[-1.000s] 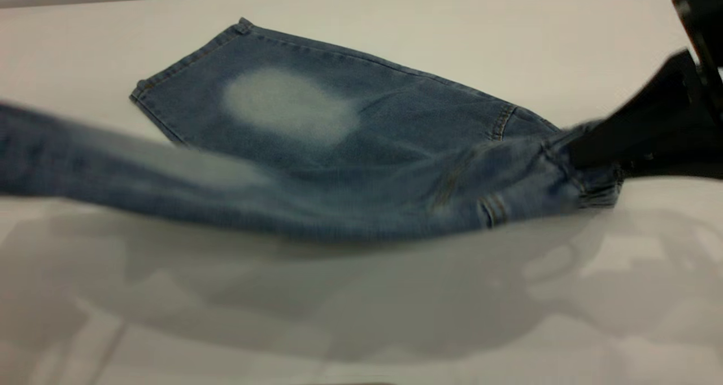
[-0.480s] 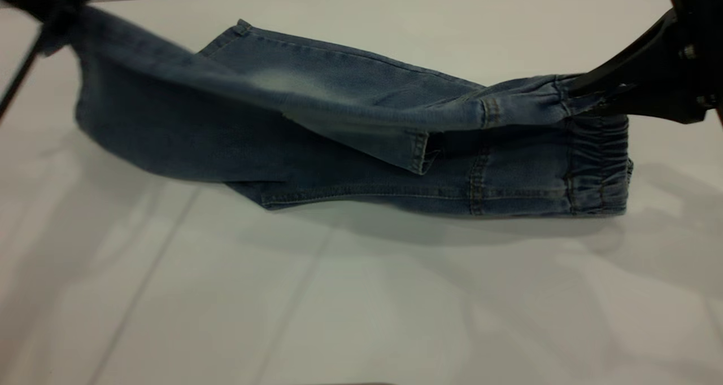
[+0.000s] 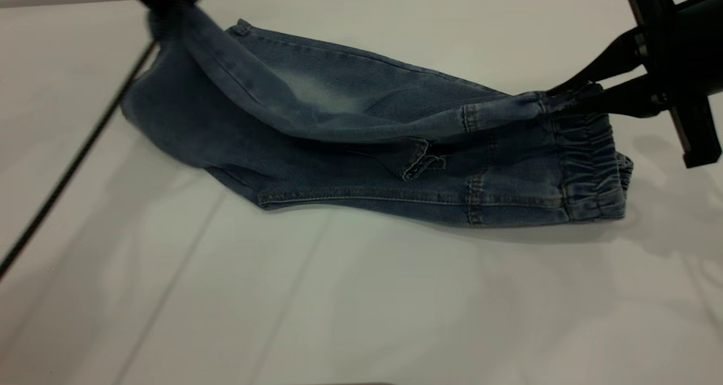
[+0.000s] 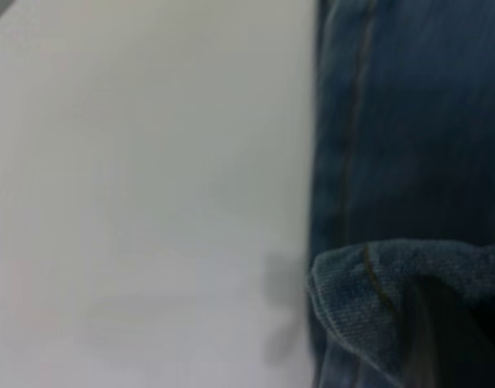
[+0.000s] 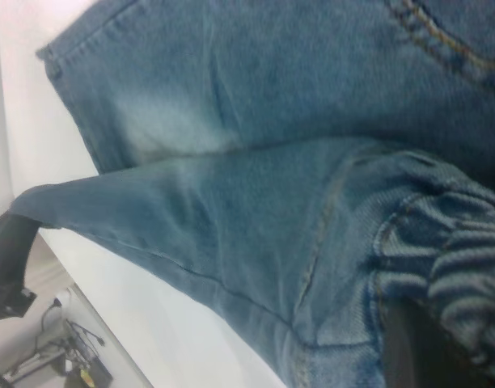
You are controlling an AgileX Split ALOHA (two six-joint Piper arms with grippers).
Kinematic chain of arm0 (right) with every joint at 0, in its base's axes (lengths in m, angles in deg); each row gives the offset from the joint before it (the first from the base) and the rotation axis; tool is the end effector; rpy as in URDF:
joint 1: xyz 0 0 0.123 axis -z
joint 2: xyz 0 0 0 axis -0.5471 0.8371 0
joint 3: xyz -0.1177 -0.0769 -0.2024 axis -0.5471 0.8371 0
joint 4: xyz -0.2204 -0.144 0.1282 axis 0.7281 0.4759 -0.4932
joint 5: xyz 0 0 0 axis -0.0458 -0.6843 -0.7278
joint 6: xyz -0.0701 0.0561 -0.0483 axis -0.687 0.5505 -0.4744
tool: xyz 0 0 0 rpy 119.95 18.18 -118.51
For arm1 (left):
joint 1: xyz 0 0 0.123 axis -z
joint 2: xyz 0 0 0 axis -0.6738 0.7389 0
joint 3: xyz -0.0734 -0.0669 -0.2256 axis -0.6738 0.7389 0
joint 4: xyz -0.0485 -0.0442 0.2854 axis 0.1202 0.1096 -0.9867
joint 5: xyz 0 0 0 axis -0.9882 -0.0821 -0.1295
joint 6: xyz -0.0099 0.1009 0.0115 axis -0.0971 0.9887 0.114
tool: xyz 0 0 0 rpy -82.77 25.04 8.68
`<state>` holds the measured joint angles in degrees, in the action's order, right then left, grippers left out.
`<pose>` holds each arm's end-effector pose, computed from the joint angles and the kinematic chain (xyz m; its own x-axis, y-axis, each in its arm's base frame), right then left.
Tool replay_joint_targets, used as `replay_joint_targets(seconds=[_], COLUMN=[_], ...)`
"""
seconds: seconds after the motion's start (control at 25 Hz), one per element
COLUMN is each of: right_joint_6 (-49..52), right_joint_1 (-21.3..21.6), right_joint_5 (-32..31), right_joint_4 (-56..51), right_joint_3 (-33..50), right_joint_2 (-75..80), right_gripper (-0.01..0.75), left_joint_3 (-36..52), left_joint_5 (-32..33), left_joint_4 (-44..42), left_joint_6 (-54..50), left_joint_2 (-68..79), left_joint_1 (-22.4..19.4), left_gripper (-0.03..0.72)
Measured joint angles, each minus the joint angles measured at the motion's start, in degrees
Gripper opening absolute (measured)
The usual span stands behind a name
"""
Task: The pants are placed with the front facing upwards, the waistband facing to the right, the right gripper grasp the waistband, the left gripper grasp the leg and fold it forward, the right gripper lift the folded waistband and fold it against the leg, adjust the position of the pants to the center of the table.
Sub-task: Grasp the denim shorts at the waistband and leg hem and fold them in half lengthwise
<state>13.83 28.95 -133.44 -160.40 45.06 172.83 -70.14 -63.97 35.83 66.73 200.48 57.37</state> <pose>0.2811 0.0895 0.0168 -0.7205 0.6327 0.2839 0.5820 0.3292 0.7436 0.4763 -0.1146 0.0817 -0.6400 0.6032 -0.4760 0.5042 0.7971 0.3322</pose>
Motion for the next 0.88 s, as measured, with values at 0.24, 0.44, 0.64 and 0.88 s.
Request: replay_joint_targets(seconds=[0.24, 0.44, 0.64, 0.88], right_joint_6=[2.5, 3.1, 4.0, 4.8], right_joint_1=[2.3, 7.4, 8.4, 8.4], right_joint_5=[2.0, 2.4, 2.7, 3.3], right_joint_4=[0.0, 0.0, 0.0, 0.0], right_joint_3=[-2.4, -2.6, -2.6, -2.6], right_joint_2=[1.1, 1.1, 1.1, 1.1], right_gripper=[0.053, 0.055, 0.059, 0.062], left_joint_3=[-7.4, -8.9, -9.0, -9.0], left_joint_5=[0.4, 0.6, -0.2, -2.5], left_joint_4=[0.0, -0.2, -0.2, -1.4], left_joint_6=[-0.2, -0.3, -3.1, -7.7], left_joint_2=[6.3, 8.4, 9.7, 9.9], left_joint_1=[1.3, 1.1, 1.1, 1.1], left_gripper=[0.017, 0.017, 0.017, 0.029])
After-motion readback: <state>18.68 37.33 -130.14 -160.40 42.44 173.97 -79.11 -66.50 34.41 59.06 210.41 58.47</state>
